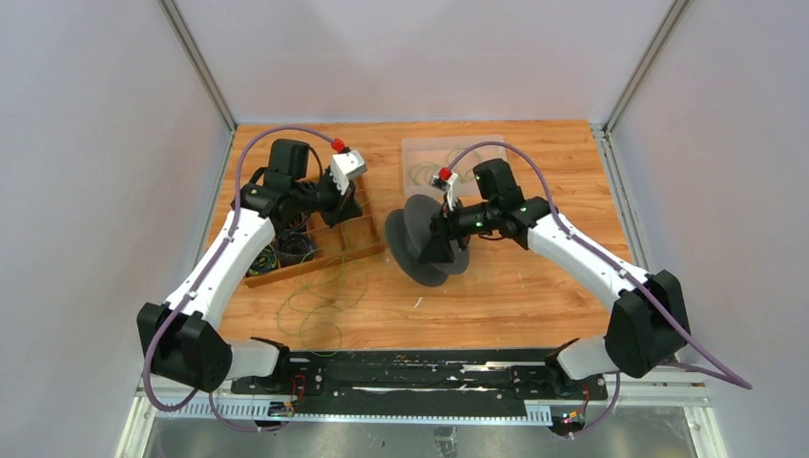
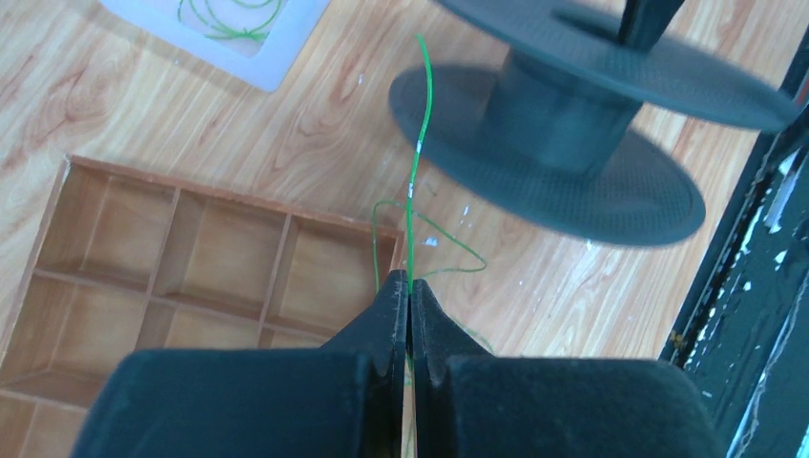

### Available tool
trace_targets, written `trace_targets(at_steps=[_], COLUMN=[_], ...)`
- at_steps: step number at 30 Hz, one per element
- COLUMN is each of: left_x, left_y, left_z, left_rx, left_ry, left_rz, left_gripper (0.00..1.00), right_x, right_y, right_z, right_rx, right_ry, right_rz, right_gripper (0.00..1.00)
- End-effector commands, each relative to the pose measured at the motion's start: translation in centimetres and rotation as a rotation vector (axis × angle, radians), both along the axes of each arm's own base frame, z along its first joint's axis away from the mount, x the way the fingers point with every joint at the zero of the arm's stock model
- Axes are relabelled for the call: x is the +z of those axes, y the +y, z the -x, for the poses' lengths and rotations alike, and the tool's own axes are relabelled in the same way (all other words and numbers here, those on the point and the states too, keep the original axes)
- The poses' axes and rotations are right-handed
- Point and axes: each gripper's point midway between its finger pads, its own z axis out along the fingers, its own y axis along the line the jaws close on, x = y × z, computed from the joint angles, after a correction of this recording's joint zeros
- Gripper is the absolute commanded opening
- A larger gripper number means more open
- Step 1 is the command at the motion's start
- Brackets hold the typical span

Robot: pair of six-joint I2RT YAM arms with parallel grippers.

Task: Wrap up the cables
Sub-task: Adjust the storage box at the center of the board, then place the cable reel at the center of the board.

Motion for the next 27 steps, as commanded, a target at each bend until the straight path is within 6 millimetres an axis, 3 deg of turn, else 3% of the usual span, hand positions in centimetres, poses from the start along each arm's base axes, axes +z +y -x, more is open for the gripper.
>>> trace_targets(at_steps=[1,7,12,16,27], left_x=[0.4,0.9,2.0,2.4,2.5], left_y=[-1.4,-1.5,0.7,2.3,2.0], left_z=[-0.3,-0.6,-2.8,-4.0,-3.6], left_rx=[-0.021,0.018,0.178,0.271,0.250], left_ry=[0.024,0.012,-0.083,-0.120,-0.111], left_rz=[0.092,0.126,0.062,0.008,0.017], left_gripper=[0.00,0.00,0.00,0.00,0.00], right_x=[3.3,2.3,0.8,0.3,-0.9], right_y=[3.3,4.4,4.5,4.1,1.8], right_z=[-0.2,-0.7,-0.7,-1.2,-2.4], right_rx=[0.007,-0.026,-0.047,-0.078,-0.156], right_ry=[0.177,0.362,0.433,0.479,0.544], right_rz=[-0.264,-0.358,-0.391,-0.409,-0.422], right_gripper=[0.29,0.29,0.29,0.29,0.35])
